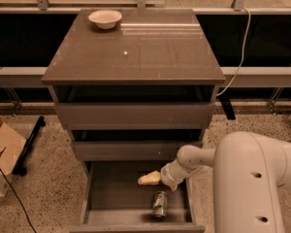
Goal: Pick 7up can from bottom drawer and place on counter
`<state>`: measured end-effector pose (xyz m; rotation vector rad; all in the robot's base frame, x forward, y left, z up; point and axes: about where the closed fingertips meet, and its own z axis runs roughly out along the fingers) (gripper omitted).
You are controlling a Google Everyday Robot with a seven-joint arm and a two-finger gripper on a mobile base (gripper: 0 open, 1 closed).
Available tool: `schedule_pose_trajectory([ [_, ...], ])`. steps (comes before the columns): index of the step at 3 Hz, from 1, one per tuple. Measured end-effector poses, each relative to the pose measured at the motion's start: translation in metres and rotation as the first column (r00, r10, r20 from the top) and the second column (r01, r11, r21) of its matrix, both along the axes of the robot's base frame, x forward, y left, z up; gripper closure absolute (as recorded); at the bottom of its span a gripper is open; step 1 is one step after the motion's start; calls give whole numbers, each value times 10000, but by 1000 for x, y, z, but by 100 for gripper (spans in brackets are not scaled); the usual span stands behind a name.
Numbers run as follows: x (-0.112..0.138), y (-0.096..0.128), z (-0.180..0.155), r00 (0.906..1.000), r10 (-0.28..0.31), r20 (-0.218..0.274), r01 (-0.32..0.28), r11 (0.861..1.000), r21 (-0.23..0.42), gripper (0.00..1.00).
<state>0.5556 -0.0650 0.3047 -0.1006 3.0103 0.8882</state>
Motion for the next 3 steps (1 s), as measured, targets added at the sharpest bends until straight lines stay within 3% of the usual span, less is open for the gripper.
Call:
schedule_pose_trajectory([
  [2,15,9,-74,9951,-785,-600,757,9960,-479,0],
  [3,14,7,-110,9871,-1102,-1162,997,9907,-927,0],
])
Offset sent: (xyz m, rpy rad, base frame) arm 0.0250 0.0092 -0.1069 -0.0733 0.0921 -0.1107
